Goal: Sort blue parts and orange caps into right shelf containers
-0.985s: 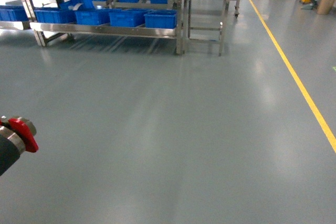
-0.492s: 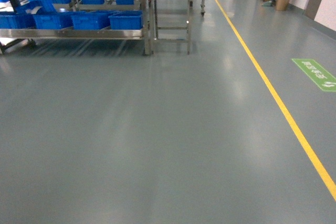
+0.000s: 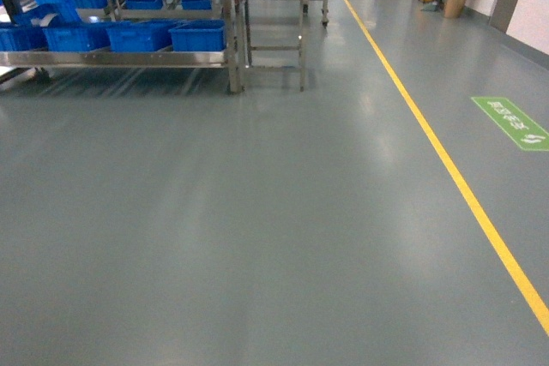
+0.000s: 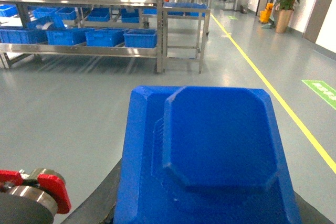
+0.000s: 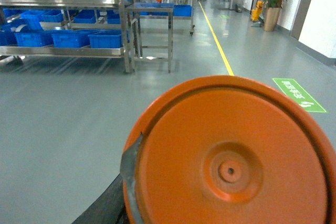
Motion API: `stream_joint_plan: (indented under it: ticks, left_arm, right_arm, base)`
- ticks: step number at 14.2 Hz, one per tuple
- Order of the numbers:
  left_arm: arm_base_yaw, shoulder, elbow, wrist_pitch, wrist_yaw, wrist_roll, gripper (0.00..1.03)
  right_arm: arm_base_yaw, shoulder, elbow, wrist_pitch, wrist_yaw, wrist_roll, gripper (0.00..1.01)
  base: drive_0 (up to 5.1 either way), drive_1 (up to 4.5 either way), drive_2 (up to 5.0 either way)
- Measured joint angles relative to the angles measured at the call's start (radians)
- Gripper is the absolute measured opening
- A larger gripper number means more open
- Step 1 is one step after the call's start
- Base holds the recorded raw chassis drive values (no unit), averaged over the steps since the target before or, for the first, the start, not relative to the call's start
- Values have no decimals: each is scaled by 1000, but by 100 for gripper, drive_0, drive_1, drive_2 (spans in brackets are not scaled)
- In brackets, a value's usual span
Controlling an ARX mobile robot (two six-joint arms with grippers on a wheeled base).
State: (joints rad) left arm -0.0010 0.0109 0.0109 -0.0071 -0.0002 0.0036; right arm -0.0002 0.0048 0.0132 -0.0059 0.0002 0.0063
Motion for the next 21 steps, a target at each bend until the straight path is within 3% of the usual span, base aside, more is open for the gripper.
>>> stream_joint_plan:
  ticks: [21]
  left_arm:
    - [0, 0, 0, 2, 0, 0, 43]
  right_arm:
    - [0, 0, 0, -1, 0, 0, 45]
  base:
    - [1, 412, -410]
